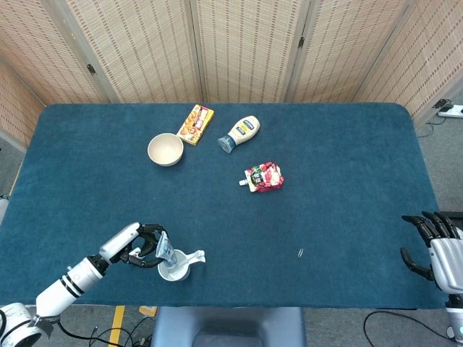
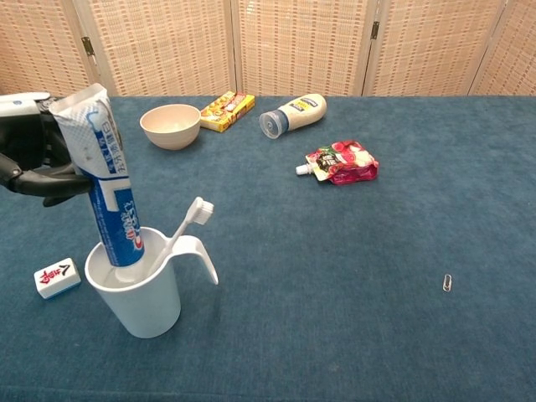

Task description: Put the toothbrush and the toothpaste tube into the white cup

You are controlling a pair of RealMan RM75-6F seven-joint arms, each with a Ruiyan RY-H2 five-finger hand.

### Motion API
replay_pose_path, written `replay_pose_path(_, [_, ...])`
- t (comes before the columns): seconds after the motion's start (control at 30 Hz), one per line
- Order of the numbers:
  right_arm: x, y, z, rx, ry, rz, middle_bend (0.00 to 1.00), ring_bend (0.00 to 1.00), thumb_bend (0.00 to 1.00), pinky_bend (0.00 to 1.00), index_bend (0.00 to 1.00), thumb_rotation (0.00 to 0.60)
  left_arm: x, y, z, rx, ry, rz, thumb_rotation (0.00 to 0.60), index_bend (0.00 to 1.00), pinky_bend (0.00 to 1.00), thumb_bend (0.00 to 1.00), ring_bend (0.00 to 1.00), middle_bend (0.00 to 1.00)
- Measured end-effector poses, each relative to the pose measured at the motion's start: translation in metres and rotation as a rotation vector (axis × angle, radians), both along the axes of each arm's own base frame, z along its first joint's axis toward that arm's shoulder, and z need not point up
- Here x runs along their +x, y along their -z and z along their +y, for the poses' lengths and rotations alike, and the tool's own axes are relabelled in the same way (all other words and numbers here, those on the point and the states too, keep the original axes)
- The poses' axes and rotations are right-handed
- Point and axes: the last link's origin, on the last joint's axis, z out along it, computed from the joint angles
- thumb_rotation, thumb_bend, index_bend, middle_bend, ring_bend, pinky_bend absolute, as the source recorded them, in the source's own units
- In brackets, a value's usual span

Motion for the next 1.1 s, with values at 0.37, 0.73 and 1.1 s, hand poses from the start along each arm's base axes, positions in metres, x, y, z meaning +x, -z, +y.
replay_pose_path(0.37, [0.002,-0.001,-0.001,-0.001,-0.005,0.001,0.28,0.14,0.28,0.12,0.25,0.6,-0.006,0.0,-0.002,0.025,0.015,0.047,0.6,0.35,0.76,0.33,0.75,0.88])
replay_pose_path(0.73, [0.003,-0.001,0.0,-0.003,-0.012,-0.003,0.28,0.14,0.28,0.12,0.25,0.6,-0.009,-0.016,-0.006,0.075,0.021,0.061,0.6,0.25,0.76,0.33,0.66,0.76])
replay_pose_path(1.1, [0.002,-0.003,0.003,-0.008,-0.009,-0.002,0.28,0.14,0.28,0.12,0.25,0.6,-0.029,-0.057,0.016,0.291,-0.154,0.008,0.6,0.46,0.74,0.33,0.56,0.64])
